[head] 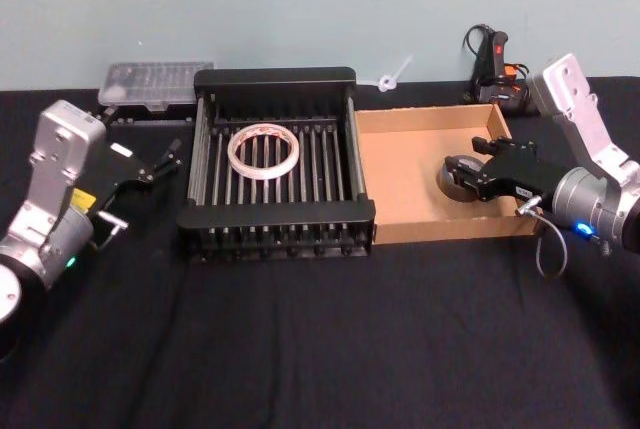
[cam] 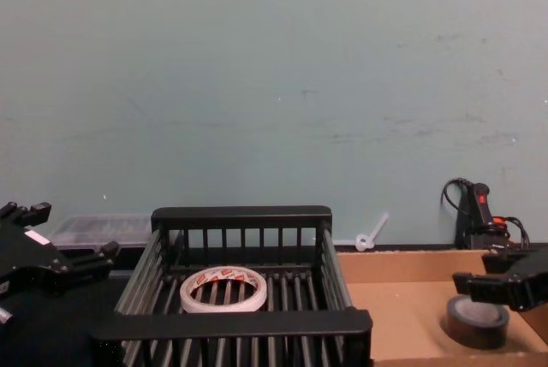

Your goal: Pick up the white tape and place it into the black box , Pick up the silver tape and place it into the brown box.

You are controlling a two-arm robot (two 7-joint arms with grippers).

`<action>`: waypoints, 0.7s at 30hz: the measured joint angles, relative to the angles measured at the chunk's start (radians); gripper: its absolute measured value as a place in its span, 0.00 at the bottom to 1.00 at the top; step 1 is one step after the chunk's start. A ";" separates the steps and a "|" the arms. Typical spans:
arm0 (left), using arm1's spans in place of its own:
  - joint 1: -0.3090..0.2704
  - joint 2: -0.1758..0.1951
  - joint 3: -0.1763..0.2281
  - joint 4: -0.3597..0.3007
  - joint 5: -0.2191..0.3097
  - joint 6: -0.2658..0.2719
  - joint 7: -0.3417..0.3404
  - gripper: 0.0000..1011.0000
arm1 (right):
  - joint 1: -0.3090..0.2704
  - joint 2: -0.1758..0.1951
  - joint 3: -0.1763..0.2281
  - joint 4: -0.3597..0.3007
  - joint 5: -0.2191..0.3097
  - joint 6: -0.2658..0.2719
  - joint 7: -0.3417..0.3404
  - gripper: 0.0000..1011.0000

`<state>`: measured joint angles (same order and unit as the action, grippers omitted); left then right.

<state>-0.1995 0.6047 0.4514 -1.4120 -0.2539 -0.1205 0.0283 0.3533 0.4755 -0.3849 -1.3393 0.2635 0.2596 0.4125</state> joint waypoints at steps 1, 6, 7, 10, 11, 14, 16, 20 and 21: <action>0.000 0.000 0.000 0.000 0.000 0.000 0.000 0.99 | 0.000 0.000 0.000 0.000 0.000 0.000 0.000 0.54; 0.000 0.000 0.000 0.000 0.000 0.000 0.000 0.99 | -0.001 0.000 0.000 -0.001 0.000 0.000 0.000 0.68; 0.000 0.000 0.000 0.000 0.000 0.000 0.000 0.99 | -0.001 0.000 0.000 -0.001 0.001 0.000 0.000 0.73; 0.000 0.000 0.000 0.000 0.000 0.000 0.000 0.99 | -0.001 0.001 0.000 -0.001 0.001 0.000 0.000 0.82; 0.000 0.000 0.000 0.000 0.000 0.000 0.000 0.99 | -0.001 0.001 0.000 -0.001 0.001 0.000 0.000 0.84; 0.000 0.000 0.000 0.000 0.000 0.000 0.000 0.99 | -0.001 0.001 0.000 -0.001 0.001 0.000 0.000 0.92; 0.000 0.000 0.000 0.000 0.000 0.000 0.000 0.99 | -0.001 0.001 0.000 -0.001 0.001 0.000 0.000 0.99; 0.000 0.000 0.000 0.000 0.000 0.000 0.000 0.99 | -0.001 0.001 0.000 -0.001 0.001 0.000 0.000 0.99; 0.000 0.000 0.000 0.000 0.000 0.000 0.000 0.99 | -0.001 0.001 0.000 -0.001 0.001 0.000 0.000 0.99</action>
<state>-0.1995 0.6047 0.4514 -1.4119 -0.2539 -0.1205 0.0283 0.3522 0.4760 -0.3849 -1.3406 0.2642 0.2599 0.4124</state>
